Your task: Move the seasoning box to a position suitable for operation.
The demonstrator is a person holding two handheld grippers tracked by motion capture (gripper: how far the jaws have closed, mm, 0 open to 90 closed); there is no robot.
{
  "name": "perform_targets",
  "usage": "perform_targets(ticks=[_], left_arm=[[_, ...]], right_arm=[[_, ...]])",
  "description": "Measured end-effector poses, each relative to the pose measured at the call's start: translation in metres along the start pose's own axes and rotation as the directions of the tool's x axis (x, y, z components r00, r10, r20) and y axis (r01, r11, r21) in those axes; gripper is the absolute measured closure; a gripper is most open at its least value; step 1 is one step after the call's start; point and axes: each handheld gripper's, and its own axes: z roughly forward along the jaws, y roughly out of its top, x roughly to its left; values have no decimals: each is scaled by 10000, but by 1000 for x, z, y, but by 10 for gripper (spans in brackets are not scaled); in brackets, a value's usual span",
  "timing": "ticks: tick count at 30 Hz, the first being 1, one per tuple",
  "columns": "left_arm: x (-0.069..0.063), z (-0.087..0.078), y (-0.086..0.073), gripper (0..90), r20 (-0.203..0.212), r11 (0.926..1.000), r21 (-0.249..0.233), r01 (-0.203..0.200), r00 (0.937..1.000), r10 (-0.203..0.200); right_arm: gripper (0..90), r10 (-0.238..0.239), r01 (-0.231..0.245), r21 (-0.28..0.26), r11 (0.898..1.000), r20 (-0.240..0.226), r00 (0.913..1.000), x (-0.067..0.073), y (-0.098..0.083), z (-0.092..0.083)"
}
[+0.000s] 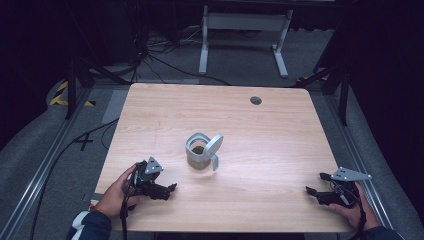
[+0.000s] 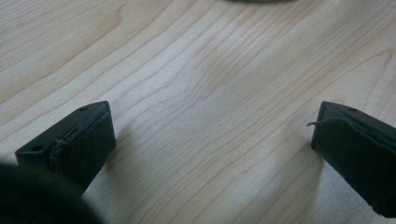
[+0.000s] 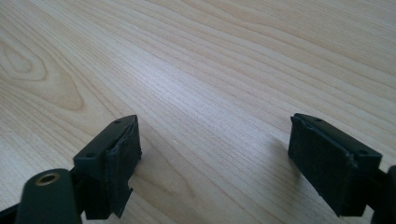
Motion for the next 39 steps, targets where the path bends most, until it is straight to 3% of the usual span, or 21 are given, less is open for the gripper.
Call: perform_targets(ticks=[2,5,9,11,15,23,28,31,33,39], left_arm=[[3,0,1,0,133,9994,30,-339,9993,339],[3,1,1,1,187,9997,-51,-241,9995,242],[2,1,1,1,99,9999,-9,-100,9999,100],[2,0,1,2,44,9999,32,-140,9999,140],[-1,0,-1,22,-28,9999,-165,-46,10000,45],[-2,-2,-2,24,1,9998,-131,-143,9999,143],[-7,-6,-5,104,-58,9995,-285,-113,9999,112],[-10,-7,-5,134,2,9994,-326,-88,10000,88],[-12,-8,-2,176,113,9993,-242,-292,9995,295],[-31,-17,15,218,368,9896,-1098,-925,9946,970]], right_arm=[[187,44,-44,-15,10000,42,10000,0,0,0],[254,164,-163,-75,9998,189,9997,-1,0,-1],[277,211,-211,-29,9998,249,9995,-2,3,1],[377,190,-193,88,9998,286,9994,-2,7,1],[498,-97,97,-32,9999,17,10000,0,12,4],[608,-613,594,-400,9974,-475,9970,5,23,8],[533,-661,619,-530,9967,-816,9945,4,23,13],[440,-667,626,-492,9968,-859,9941,3,22,16],[393,-672,652,-224,9976,-1046,9922,3,21,18],[286,-889,873,-203,9960,-1008,9909,6,20,20]])
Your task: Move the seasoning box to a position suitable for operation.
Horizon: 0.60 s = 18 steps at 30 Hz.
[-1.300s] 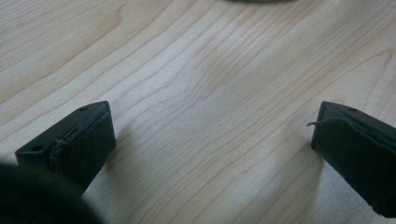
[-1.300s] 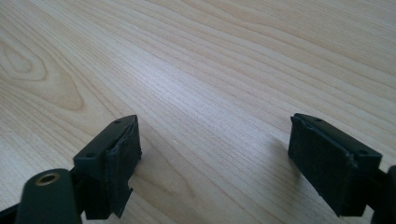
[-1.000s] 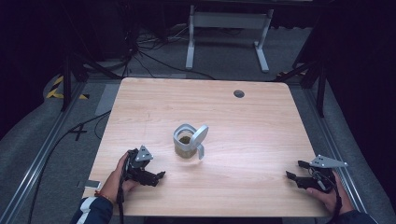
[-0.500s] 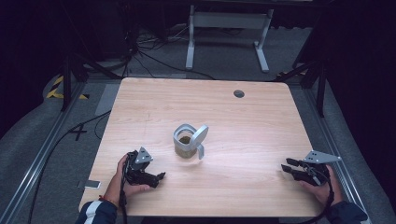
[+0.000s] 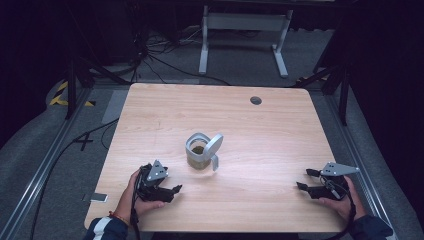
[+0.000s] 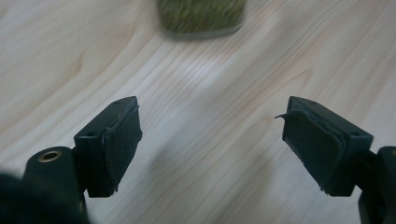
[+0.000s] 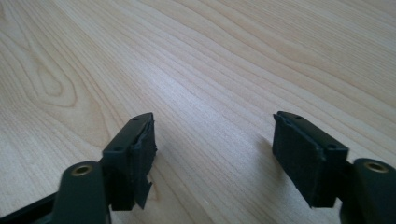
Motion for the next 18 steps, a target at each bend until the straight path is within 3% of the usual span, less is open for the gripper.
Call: perform_targets(ticks=[2,4,7,8,9,10,11,15,18], left_arm=[[-7,-3,8,243,7,9993,-277,-241,9997,241],[-12,-6,14,327,190,9970,-607,-476,9986,488],[-20,-9,23,521,553,9952,-723,-652,9961,693],[-22,-10,26,581,614,9950,-720,-696,9954,741],[-26,-11,32,701,663,9929,-783,-898,9933,950],[-26,-11,32,748,663,9929,-783,-898,9933,950],[-28,-11,35,748,704,9916,-893,-940,9925,1004],[-34,-13,50,889,749,9871,-1230,-1028,9908,1125],[-36,-15,61,896,888,9808,-1652,-1038,9888,1196]], right_arm=[[272,22,-23,24,10000,75,10000,0,0,0],[270,74,-74,10,10000,111,9999,1,0,0],[269,111,-111,7,9999,173,9998,1,-1,-1],[269,127,-128,10,9999,189,9997,1,-1,-1],[269,129,-129,4,9999,209,9997,1,-1,-1],[269,132,-132,-1,9999,212,9997,1,-1,-1],[269,132,-132,-1,9999,212,9997,1,-1,-1],[269,149,-149,-2,9999,236,9996,1,-1,-1],[269,136,-136,-11,9999,250,9996,1,-1,-1]])
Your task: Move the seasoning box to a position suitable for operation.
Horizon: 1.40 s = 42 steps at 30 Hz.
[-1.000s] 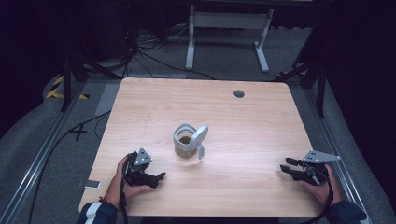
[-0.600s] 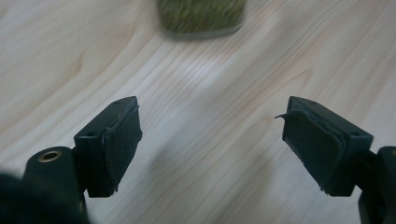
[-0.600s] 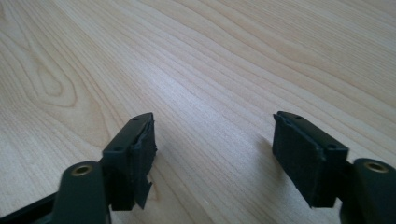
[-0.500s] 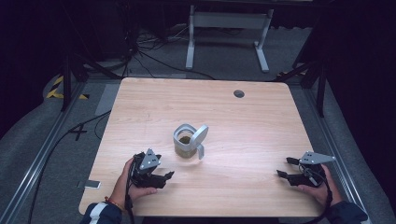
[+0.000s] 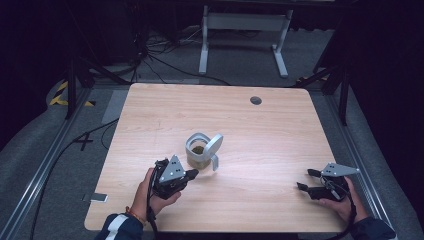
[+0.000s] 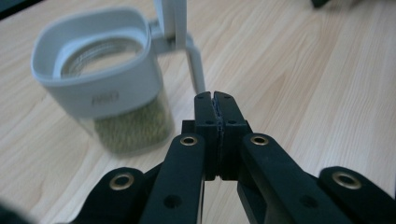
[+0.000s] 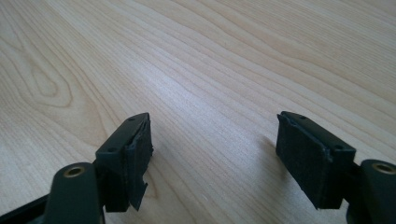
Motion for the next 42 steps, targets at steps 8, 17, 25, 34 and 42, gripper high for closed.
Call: perform_targets(ticks=[8,17,25,34,42], left_arm=[[-5,4,24,898,-63,9986,-413,-340,9994,338],[-5,1,38,898,-46,9954,-831,-481,9988,479],[-4,7,48,897,43,9932,-1043,-521,9986,529],[5,6,49,897,-304,9928,-1039,-598,9979,570],[13,2,48,896,-369,9931,-1086,-442,9985,405]], right_arm=[[269,16,-16,6,10000,-9,10000,0,0,0],[269,16,-16,6,10000,-10,10000,0,0,0],[269,15,-15,6,10000,-9,10000,0,0,0],[269,36,-36,16,10000,-8,10000,1,0,0],[268,28,-28,10,10000,-17,10000,0,0,0]])
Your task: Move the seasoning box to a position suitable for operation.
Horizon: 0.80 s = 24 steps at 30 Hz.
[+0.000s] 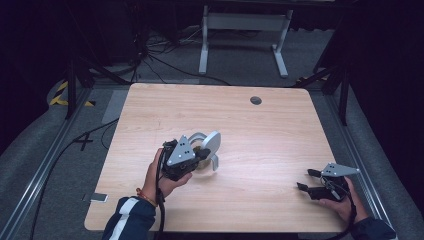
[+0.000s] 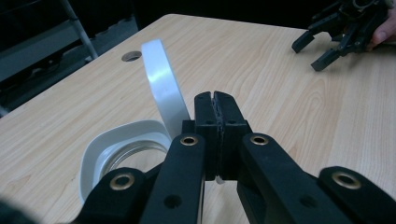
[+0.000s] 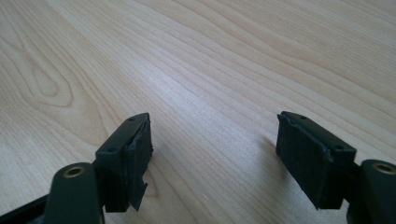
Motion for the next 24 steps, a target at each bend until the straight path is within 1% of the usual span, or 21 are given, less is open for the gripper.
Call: perform_targets(ticks=[1,2,5,6,7,8,9,10,11,12,15,16,17,19,23,24], left_arm=[[2,-1,0,896,-58,9998,-14,-189,9998,189],[3,-1,0,896,-76,10000,-45,-68,9999,68],[5,-3,1,896,-197,9999,-11,-136,9997,136],[6,-2,0,895,-144,10000,-75,-16,9999,15],[7,-3,0,895,-226,10000,-39,-57,9997,56],[8,-4,0,895,-224,10000,-45,39,9997,-40],[12,-4,-1,895,-274,10000,-20,12,9996,-13],[12,-4,-1,894,-274,10000,-20,12,9996,-13],[14,-3,-3,894,-303,9998,-32,184,9994,-185],[14,-3,-3,894,-303,9998,-32,184,9994,-185],[19,-4,-7,893,-392,9996,73,283,9988,-280],[21,-4,-8,893,-420,9996,145,245,9988,-239],[22,-5,-9,894,-415,9993,126,340,9986,-335],[24,-5,-11,894,-526,9991,239,344,9981,-331],[30,-7,-16,894,-621,9980,319,537,9967,-517],[31,-7,-18,894,-671,9980,355,532,9965,-508]], right_arm=[[268,14,-14,11,10000,-2,10000,0,0,0],[267,9,-9,6,10000,0,10000,0,0,0],[267,10,-10,9,10000,2,10000,0,0,0],[267,11,-11,8,10000,0,10000,0,0,0],[267,10,-10,8,10000,0,10000,0,0,0],[267,13,-13,7,10000,-3,10000,0,0,0],[267,11,-11,7,10000,0,10000,0,0,0],[267,8,-8,6,10000,-3,10000,0,0,0],[267,15,-15,-4,10000,-1,10000,0,0,0],[267,15,-15,-4,10000,-1,10000,0,0,0],[267,13,-13,-3,10000,-2,10000,0,0,0],[267,15,-15,-2,10000,-3,10000,0,0,0],[267,19,-19,1,10000,-6,10000,0,0,0],[267,17,-17,-2,10000,-5,10000,0,0,0],[266,17,-17,-2,10000,-4,10000,0,0,0],[267,17,-17,-2,10000,-5,10000,0,0,0]])
